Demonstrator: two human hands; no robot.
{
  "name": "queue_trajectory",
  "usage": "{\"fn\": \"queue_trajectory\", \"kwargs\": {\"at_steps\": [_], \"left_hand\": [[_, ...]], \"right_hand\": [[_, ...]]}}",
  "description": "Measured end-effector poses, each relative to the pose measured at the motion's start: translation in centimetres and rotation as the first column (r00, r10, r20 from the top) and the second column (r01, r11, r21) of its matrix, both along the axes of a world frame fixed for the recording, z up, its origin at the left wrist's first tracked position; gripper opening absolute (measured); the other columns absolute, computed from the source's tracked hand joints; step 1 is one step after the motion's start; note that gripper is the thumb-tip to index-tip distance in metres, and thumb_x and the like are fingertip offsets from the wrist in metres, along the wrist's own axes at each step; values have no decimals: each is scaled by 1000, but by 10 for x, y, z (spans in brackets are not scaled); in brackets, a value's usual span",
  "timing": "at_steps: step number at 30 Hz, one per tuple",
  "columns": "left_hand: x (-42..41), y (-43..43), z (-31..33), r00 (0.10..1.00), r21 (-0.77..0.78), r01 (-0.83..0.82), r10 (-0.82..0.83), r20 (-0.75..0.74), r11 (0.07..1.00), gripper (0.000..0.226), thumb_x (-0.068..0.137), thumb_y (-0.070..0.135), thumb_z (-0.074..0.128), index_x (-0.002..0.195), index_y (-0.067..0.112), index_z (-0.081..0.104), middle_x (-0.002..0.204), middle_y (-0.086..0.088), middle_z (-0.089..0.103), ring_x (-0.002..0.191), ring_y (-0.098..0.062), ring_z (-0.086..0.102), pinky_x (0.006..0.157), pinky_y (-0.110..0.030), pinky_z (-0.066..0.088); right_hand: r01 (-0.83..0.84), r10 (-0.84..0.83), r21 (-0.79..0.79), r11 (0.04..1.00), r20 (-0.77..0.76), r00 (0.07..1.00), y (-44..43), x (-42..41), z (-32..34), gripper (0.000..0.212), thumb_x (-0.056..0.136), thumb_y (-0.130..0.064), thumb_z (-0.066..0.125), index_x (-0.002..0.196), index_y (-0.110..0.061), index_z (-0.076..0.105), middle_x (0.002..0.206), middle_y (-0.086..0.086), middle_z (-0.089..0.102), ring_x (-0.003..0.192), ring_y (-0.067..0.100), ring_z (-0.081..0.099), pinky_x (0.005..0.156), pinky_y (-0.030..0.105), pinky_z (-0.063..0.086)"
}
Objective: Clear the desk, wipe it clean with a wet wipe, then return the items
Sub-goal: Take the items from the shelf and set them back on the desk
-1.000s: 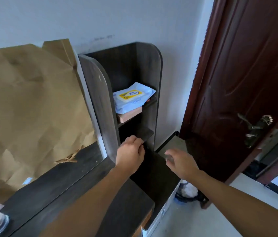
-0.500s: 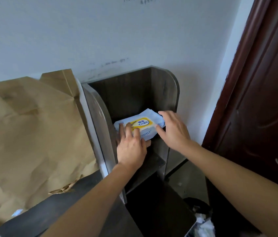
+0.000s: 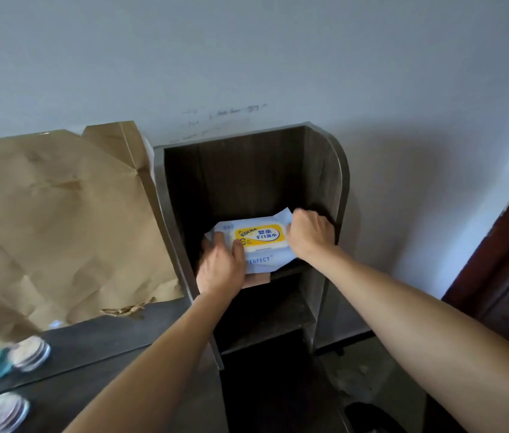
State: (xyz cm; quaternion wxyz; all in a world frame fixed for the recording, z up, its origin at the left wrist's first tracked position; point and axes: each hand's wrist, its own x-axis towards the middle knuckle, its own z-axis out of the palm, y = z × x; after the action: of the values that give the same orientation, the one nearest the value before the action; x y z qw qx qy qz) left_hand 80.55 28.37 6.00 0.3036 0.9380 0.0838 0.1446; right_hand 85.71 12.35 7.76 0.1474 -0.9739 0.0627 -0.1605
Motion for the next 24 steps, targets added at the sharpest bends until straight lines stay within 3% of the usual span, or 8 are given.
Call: {"fn": "queue_trajectory", "kwargs": {"at_steps": [2,5,9,12,18,22,24], "left_hand": [[0,-2,4,999,-45,-42,41,-7,998,41,96,35,44,126,6,44,123,-22,51,107,-41,54,84,-41,43],[-4,-7,13,998,-117,-59,62,19,991,40,95,32,47,127,9,45,124,-18,50,108,-39,54,87,-40,43],[-15,-14,25,990,-265,-32,67,122,964,38,92,26,52,126,11,47,129,-14,48,111,-34,53,90,-37,41],[-31,-20,33,977,-361,35,44,209,932,37,90,22,56,125,13,48,133,-10,42,110,-29,53,92,-34,43],[-76,-18,36,950,-363,49,69,305,931,39,91,25,52,128,19,41,137,-6,38,99,-25,55,82,-27,37],[-113,9,24,986,-427,76,-5,165,901,53,95,41,43,143,30,23,132,-10,50,108,-32,57,97,-38,42],[-136,31,12,996,-393,60,-30,80,918,50,95,41,42,142,28,29,129,-8,51,108,-36,57,98,-46,42]], "right_hand": [[-41,38,42,998,65,997,1,-1,-1,16,96,-19,44,101,-10,55,104,13,65,95,36,62,65,34,35],[-138,89,225,965,215,972,3,-6,5,18,97,-19,43,107,-11,55,104,9,65,93,33,62,67,33,38],[-319,111,476,820,414,904,4,-15,33,17,97,-15,44,103,-6,57,100,12,65,90,33,58,71,35,40],[-404,102,508,761,521,847,3,-24,54,16,96,-13,45,99,-3,57,100,13,62,90,31,57,75,37,41],[-288,24,463,838,497,868,-10,-52,54,17,98,-22,39,99,-12,52,93,10,65,85,35,56,72,40,41],[-278,76,424,862,433,898,3,-93,29,18,98,-25,36,99,-15,50,87,10,64,82,36,57,71,43,46],[-261,102,388,884,384,918,25,-120,14,19,99,-26,34,101,-17,50,90,10,63,82,36,57,69,40,43]]}}
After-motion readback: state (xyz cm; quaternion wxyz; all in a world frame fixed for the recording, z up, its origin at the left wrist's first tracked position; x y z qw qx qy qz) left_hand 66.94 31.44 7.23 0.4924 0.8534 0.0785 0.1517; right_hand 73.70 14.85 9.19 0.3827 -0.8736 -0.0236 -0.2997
